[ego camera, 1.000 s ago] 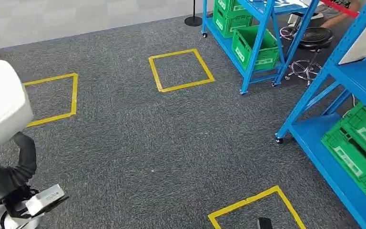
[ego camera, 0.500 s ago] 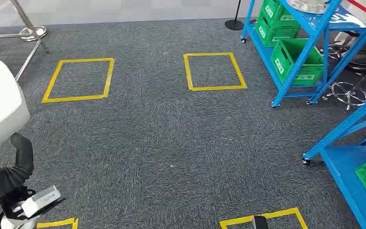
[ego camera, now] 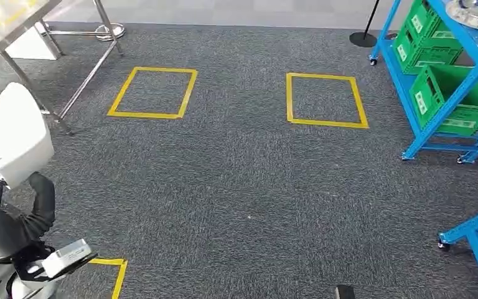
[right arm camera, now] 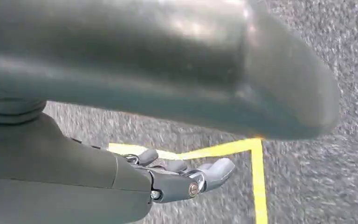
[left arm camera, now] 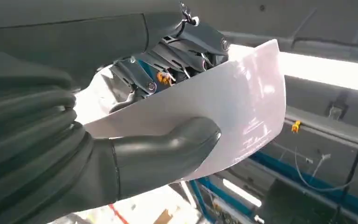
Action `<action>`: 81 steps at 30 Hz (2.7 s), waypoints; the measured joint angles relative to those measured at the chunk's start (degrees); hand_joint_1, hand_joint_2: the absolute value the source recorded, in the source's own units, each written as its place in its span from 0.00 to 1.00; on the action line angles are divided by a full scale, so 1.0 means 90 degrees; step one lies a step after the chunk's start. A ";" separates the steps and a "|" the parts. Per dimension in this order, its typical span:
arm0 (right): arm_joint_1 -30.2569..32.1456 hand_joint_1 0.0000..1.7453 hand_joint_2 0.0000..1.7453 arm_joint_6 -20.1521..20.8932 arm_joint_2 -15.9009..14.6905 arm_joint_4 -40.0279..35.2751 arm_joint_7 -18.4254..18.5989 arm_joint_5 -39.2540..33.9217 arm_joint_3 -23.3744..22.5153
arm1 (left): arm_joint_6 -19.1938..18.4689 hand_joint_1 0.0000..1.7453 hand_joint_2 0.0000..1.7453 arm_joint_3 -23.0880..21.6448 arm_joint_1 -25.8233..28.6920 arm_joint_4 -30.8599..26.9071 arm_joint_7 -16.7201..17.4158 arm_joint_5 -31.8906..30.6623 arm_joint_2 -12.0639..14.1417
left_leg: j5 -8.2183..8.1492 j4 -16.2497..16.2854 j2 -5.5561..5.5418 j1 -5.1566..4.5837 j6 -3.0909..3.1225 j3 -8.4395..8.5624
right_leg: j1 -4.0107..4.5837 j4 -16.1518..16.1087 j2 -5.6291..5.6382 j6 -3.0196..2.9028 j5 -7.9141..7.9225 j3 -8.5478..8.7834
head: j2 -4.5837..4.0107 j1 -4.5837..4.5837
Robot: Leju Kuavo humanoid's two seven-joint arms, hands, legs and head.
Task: Take the parts from the cabinet and place them on the table.
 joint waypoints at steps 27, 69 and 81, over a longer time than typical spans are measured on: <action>-0.0001 0.00 0.00 0.0005 -0.0080 0.0000 0.0029 0.0066 0.0002 | 0.0000 1.00 1.00 0.0163 0.0069 0.0520 0.0398 0.0462 0.0015 | 0.0451 -0.0733 -0.0823 0.0116 -0.0019 0.0392 | 0.0000 0.0123 0.0396 0.0192 -0.0061 -0.0034 | 0.0000 0.0068; -0.0013 0.00 0.00 0.0102 0.0022 0.0005 0.0102 0.0002 0.0000 | -0.1148 1.00 1.00 -0.0114 -0.0356 0.0561 0.1896 0.1333 0.0231 | 0.0250 -0.0651 0.0814 -0.0027 0.0049 0.0547 | 0.0058 0.0085 -0.0642 0.0025 -0.0102 0.0052 | 0.0000 -0.0010; 0.0000 0.00 0.00 0.0049 0.0019 0.0005 0.0124 -0.0092 -0.0019 | -0.0384 1.00 1.00 -0.0316 -0.0606 0.0743 0.1362 0.0862 0.0325 | 0.0421 -0.0723 -0.0155 0.0043 0.0333 0.0468 | -0.0004 0.1956 0.0000 0.0354 -0.0811 -0.0866 | 0.0000 0.0044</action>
